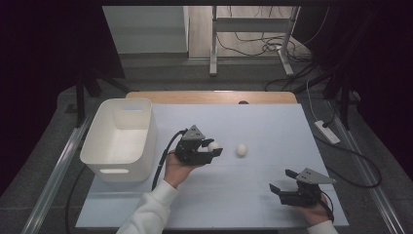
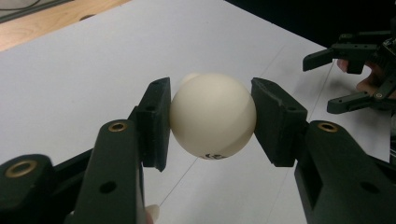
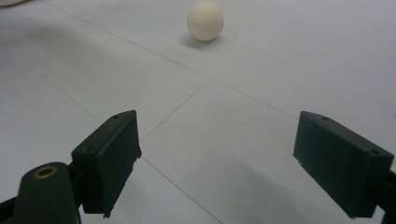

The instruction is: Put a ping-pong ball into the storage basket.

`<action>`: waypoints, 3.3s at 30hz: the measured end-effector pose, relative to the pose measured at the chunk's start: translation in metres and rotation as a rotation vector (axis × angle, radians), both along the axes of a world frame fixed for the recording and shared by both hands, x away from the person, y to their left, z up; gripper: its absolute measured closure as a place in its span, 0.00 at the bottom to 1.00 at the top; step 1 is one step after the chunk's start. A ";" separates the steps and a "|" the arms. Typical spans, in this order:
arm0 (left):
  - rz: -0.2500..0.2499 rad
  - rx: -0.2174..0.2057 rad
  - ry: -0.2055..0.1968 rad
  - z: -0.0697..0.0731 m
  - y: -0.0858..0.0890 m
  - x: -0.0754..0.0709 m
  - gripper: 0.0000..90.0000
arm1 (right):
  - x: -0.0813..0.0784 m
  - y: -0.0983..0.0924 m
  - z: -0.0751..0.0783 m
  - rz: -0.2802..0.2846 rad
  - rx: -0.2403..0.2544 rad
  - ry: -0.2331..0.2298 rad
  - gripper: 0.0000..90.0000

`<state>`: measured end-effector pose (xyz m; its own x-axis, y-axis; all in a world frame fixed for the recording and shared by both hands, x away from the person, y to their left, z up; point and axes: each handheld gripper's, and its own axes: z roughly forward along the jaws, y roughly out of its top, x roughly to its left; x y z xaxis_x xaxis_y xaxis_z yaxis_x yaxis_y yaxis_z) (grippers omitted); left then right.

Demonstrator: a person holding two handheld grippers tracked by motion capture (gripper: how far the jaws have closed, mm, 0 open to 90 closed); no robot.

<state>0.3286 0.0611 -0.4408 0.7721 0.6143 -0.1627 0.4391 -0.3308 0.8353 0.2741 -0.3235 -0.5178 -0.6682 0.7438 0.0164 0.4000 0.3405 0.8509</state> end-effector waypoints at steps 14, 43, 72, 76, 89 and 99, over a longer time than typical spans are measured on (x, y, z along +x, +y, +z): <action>0.023 -0.024 -0.024 0.007 0.010 -0.003 0.56 | 0.000 0.000 0.000 -0.003 -0.002 -0.002 0.16; 0.059 -0.069 -0.069 0.025 0.026 -0.005 0.56 | 0.000 0.000 0.000 -0.008 -0.005 -0.002 0.16; 0.107 -0.099 -0.118 0.043 0.045 -0.007 0.56 | 0.000 -0.001 0.001 -0.017 -0.006 -0.005 0.16; 0.116 -0.104 -0.122 0.045 0.048 -0.007 0.56 | 0.000 -0.001 0.001 -0.017 -0.006 -0.006 0.16; 0.139 -0.116 -0.132 0.047 0.056 -0.006 0.56 | 0.000 -0.001 0.001 -0.017 -0.006 -0.007 0.16; 0.158 -0.126 -0.140 0.052 0.065 -0.006 0.56 | 0.000 -0.001 0.001 -0.015 -0.004 -0.009 0.16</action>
<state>0.3224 0.1261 -0.3890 0.6885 0.7109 -0.1435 0.3538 -0.1564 0.9222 0.2741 -0.3248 -0.5171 -0.6573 0.7536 0.0069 0.3969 0.3384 0.8532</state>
